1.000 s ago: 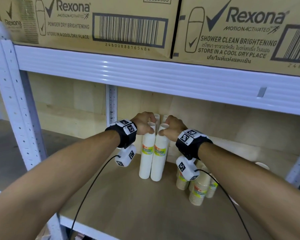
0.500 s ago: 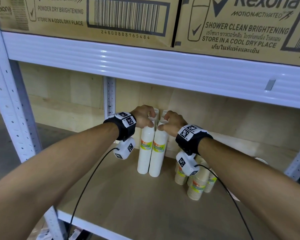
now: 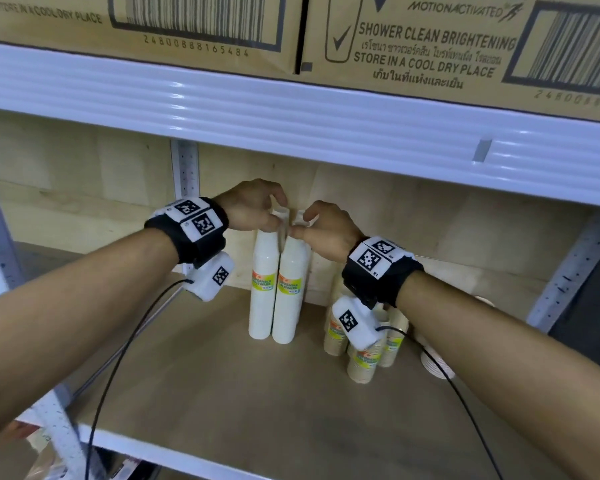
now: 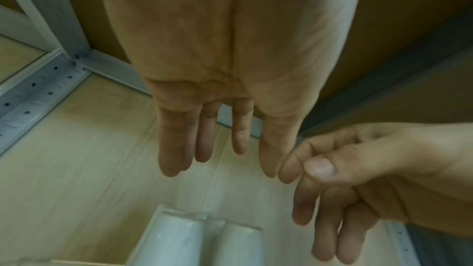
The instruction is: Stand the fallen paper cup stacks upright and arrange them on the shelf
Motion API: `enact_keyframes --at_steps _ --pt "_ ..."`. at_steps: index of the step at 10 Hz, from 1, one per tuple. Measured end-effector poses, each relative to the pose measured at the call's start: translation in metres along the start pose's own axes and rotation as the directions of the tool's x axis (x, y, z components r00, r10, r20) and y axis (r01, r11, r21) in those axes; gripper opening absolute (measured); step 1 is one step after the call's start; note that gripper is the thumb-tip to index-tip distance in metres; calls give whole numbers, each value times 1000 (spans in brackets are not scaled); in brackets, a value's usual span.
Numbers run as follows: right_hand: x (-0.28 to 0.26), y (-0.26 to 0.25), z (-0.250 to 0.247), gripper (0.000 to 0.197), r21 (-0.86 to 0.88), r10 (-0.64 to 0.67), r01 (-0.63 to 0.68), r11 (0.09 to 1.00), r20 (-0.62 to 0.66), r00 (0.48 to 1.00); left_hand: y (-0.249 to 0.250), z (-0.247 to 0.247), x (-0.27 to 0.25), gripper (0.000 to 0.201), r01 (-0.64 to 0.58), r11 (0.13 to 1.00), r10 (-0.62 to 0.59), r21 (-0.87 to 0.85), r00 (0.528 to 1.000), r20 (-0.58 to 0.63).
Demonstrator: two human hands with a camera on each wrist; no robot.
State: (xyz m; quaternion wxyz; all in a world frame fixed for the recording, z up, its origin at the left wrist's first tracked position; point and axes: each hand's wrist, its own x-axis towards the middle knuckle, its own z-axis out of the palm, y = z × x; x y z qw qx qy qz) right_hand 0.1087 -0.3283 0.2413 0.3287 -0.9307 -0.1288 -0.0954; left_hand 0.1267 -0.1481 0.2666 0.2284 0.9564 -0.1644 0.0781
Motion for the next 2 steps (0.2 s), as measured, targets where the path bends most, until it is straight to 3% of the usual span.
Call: enact_keyframes --at_steps 1,2 --pt "-35 -2 -4 28 171 -31 29 985 11 999 9 3 -27 34 -54 995 50 -83 997 -59" --pt "-102 16 0 14 250 -47 20 968 103 994 10 26 -91 30 -98 985 93 -144 995 -38"
